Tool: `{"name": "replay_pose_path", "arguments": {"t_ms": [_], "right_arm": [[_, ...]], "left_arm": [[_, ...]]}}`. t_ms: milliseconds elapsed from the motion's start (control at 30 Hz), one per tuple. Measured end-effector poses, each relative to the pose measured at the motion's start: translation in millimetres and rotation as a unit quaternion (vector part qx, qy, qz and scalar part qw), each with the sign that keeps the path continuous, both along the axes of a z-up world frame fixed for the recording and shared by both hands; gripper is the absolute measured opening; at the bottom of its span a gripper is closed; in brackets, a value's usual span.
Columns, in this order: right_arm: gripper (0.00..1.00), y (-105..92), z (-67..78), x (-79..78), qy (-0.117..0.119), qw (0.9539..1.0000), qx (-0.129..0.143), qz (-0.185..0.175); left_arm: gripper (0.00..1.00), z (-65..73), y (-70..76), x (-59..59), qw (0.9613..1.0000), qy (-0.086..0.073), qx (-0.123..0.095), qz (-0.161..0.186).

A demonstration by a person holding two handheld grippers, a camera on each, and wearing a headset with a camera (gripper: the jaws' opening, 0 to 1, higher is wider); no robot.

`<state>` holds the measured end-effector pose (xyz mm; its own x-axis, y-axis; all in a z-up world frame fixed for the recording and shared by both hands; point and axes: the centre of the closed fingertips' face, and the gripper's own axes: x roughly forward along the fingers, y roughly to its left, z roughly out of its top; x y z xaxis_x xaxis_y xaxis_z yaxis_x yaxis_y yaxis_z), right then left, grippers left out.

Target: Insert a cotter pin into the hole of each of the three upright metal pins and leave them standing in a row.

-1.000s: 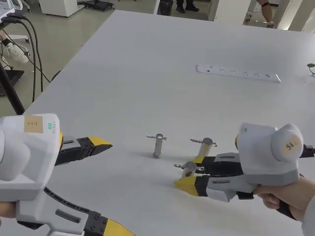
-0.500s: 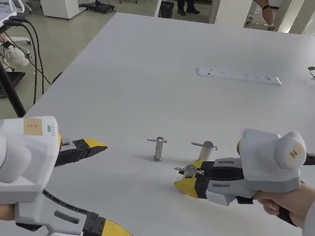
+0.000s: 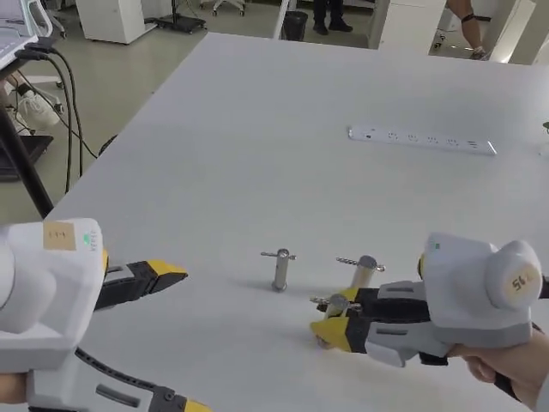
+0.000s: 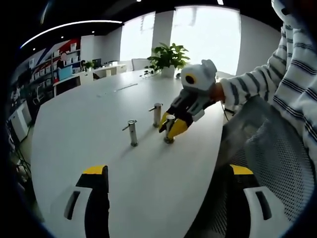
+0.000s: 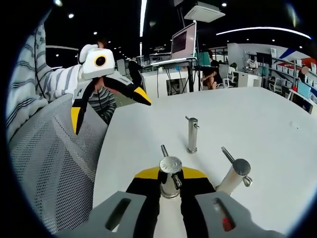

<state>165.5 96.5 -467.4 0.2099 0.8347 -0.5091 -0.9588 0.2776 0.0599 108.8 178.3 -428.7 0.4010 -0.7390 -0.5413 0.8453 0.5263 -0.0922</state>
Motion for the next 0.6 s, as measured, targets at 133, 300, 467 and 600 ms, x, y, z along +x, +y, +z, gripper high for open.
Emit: {"name": "replay_pose_path", "arguments": {"t_ms": [133, 300, 467, 600], "right_arm": [[0.09, 1.5, -0.4, -2.4, -0.018, 0.9997, -0.008, 0.015], [0.08, 0.8, -0.3, -1.2, -0.020, 0.9997, -0.006, 0.009], [0.08, -4.2, 0.6, -4.8, -0.013, 0.9998, -0.007, 0.010], [0.08, -9.2, 4.7, -10.1, -0.012, 0.9998, -0.005, 0.015]], "left_arm": [[0.99, 0.1, -1.6, -0.8, 1.0000, -0.004, 0.002, -0.003], [0.99, 0.4, -2.4, -0.5, 1.0000, -0.005, 0.005, -0.003], [0.99, 1.6, -2.1, -0.1, 0.9999, -0.007, 0.008, -0.002], [0.99, 3.7, -3.1, 0.5, 0.9999, -0.010, 0.008, -0.002]]}}
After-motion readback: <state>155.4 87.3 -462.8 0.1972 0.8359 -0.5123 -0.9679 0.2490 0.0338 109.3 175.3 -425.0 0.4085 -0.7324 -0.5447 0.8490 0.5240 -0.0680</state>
